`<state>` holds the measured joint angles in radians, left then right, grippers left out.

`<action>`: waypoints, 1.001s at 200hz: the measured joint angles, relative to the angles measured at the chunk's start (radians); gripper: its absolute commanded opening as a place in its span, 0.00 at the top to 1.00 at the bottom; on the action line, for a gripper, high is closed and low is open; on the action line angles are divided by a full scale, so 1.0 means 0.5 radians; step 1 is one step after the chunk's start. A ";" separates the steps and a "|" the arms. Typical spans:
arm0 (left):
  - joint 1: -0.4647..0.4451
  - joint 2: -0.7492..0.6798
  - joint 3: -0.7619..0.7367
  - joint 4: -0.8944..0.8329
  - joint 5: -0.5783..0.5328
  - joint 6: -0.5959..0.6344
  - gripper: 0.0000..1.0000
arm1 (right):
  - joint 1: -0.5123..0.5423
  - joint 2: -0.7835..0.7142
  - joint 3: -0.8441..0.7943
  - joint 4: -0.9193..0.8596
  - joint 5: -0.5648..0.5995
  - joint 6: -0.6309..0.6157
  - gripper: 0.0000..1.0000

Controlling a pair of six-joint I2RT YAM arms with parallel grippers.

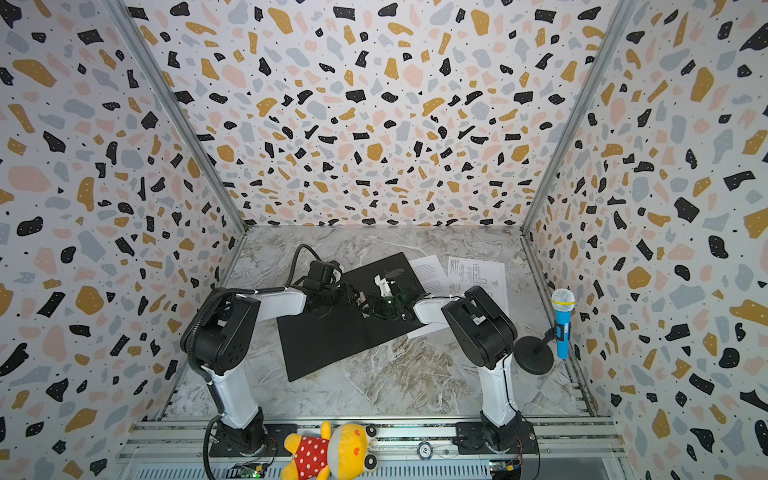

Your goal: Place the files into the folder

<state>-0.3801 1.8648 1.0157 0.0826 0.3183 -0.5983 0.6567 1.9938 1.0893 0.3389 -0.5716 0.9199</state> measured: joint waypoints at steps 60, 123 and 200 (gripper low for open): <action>0.000 -0.125 -0.022 -0.008 0.059 -0.087 0.41 | 0.000 -0.140 -0.020 -0.051 0.017 -0.017 0.39; -0.008 -0.266 -0.179 0.057 0.148 -0.243 0.27 | -0.083 -0.366 -0.208 -0.049 0.066 -0.096 0.29; -0.079 -0.390 -0.448 0.304 0.293 -0.562 0.11 | -0.486 -0.737 -0.619 -0.127 0.169 -0.305 0.23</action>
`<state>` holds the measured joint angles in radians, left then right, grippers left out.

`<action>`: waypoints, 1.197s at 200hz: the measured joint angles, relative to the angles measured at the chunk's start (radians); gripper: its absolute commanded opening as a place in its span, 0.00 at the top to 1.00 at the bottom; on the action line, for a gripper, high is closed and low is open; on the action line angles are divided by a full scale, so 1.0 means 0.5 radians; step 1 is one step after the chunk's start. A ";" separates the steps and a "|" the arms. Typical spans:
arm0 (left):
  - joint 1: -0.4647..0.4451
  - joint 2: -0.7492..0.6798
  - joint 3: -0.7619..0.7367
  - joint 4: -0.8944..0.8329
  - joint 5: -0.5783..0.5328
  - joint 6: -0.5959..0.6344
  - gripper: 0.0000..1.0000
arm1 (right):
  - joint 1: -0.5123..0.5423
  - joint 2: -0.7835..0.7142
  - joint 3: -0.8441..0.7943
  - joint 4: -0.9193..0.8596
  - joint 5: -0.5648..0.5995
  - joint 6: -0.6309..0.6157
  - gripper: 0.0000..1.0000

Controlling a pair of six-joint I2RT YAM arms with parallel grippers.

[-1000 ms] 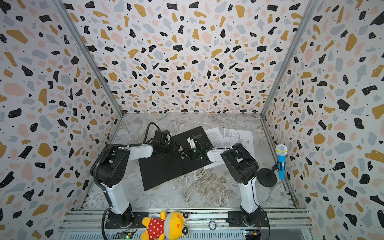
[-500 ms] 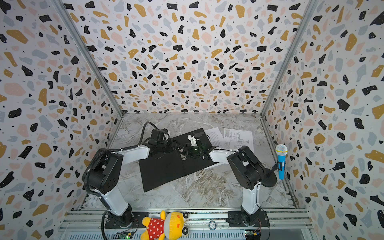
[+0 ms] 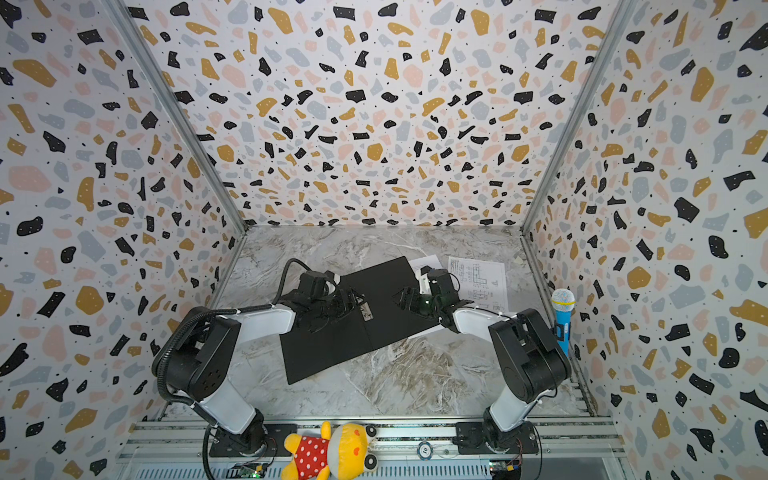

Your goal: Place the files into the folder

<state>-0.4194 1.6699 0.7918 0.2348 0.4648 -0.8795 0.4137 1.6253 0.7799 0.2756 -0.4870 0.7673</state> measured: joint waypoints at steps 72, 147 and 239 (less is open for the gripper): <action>-0.075 -0.070 -0.081 0.334 0.065 -0.344 0.03 | -0.225 -0.043 -0.056 -0.167 0.096 -0.224 0.19; -0.111 -0.021 -0.089 0.504 0.090 -0.498 0.01 | -0.281 -0.003 -0.056 -0.178 0.125 -0.387 0.11; -0.125 0.117 -0.072 0.535 0.093 -0.528 0.02 | -0.310 0.062 -0.056 -0.175 0.116 -0.418 0.10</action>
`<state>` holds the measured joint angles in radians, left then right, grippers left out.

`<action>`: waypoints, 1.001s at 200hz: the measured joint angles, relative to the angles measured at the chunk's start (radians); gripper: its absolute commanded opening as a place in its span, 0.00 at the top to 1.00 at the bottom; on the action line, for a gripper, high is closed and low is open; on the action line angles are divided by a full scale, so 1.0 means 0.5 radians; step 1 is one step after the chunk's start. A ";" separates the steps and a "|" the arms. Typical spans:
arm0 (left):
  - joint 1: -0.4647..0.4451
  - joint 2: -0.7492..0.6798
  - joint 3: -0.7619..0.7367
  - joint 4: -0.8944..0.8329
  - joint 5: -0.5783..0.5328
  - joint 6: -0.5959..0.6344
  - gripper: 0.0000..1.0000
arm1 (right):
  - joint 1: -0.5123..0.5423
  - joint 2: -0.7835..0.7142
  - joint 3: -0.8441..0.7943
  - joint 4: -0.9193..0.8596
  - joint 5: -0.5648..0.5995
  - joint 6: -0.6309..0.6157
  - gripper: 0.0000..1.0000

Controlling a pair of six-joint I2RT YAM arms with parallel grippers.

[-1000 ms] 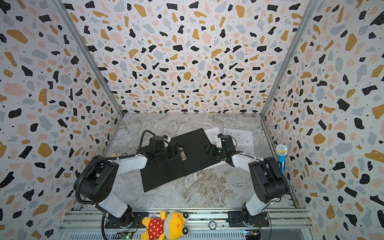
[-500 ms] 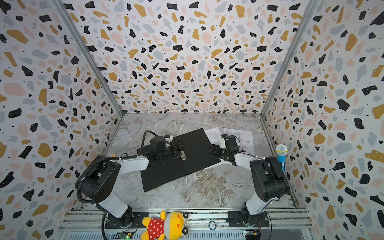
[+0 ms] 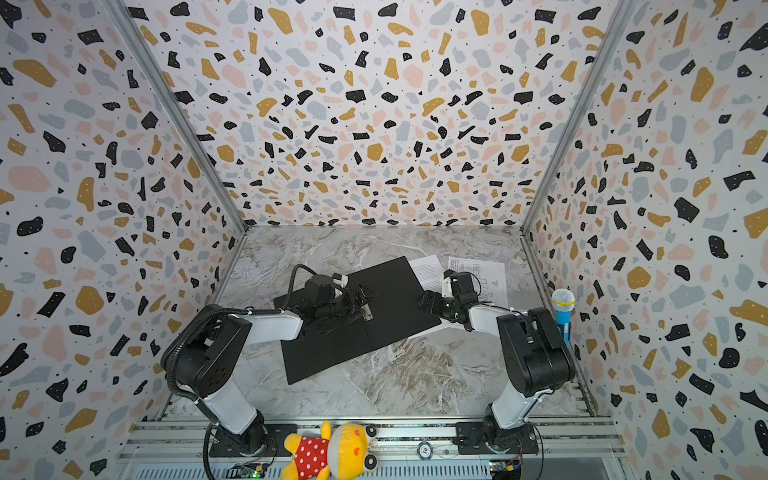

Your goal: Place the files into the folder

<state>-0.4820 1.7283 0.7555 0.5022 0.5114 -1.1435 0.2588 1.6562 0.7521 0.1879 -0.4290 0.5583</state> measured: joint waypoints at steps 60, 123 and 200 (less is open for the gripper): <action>0.029 0.128 0.230 0.001 -0.023 -0.002 0.01 | -0.004 0.000 -0.023 0.008 -0.005 -0.007 0.11; 0.157 0.288 0.423 -0.084 -0.091 0.060 0.00 | -0.009 0.000 -0.034 0.027 -0.032 -0.007 0.11; 0.224 0.330 0.513 -0.288 -0.147 0.243 0.00 | -0.026 0.000 -0.033 0.022 -0.053 -0.028 0.11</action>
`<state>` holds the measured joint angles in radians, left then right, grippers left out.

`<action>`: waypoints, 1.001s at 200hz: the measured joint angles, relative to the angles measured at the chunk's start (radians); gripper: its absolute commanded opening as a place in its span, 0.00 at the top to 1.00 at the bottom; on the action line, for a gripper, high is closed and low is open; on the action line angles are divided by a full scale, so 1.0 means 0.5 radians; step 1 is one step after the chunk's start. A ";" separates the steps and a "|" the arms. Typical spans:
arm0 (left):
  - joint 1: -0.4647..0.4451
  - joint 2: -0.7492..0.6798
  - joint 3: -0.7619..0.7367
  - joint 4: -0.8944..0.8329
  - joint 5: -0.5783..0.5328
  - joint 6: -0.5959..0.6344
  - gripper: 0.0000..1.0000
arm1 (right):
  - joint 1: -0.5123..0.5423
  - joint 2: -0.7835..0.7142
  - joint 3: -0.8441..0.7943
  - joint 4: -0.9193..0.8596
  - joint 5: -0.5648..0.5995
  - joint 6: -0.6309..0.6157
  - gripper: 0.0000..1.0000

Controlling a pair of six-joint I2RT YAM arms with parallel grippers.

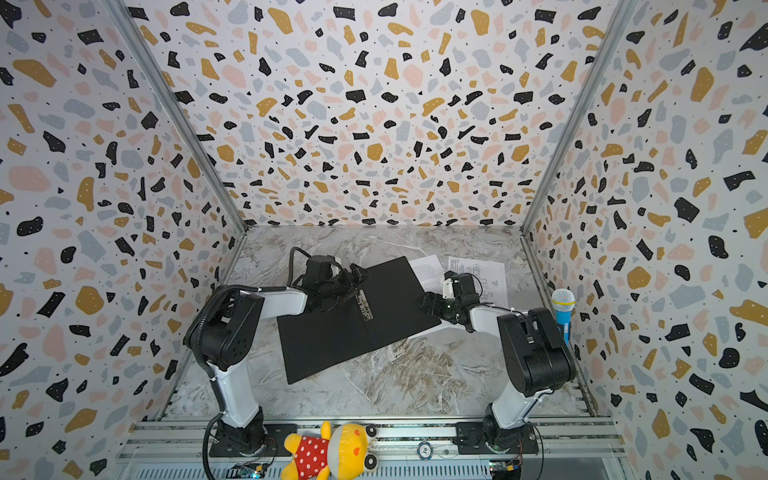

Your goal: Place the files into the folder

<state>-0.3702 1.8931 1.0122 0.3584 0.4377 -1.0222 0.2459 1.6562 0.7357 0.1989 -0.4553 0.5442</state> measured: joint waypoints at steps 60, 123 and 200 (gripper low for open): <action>0.007 -0.409 -0.085 -0.227 -0.108 0.253 0.00 | -0.011 0.000 0.005 -0.020 -0.009 -0.039 0.11; 0.201 -0.748 -0.441 -0.645 -0.428 0.471 0.00 | -0.021 0.005 0.005 -0.024 -0.052 -0.060 0.13; 0.412 -1.044 -0.766 -0.898 -0.690 0.509 0.01 | -0.025 0.008 0.005 -0.024 -0.082 -0.066 0.13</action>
<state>-0.1642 1.3708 0.6292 -0.0906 0.0925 -0.7677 0.2333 1.6600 0.7380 0.1867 -0.4961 0.5114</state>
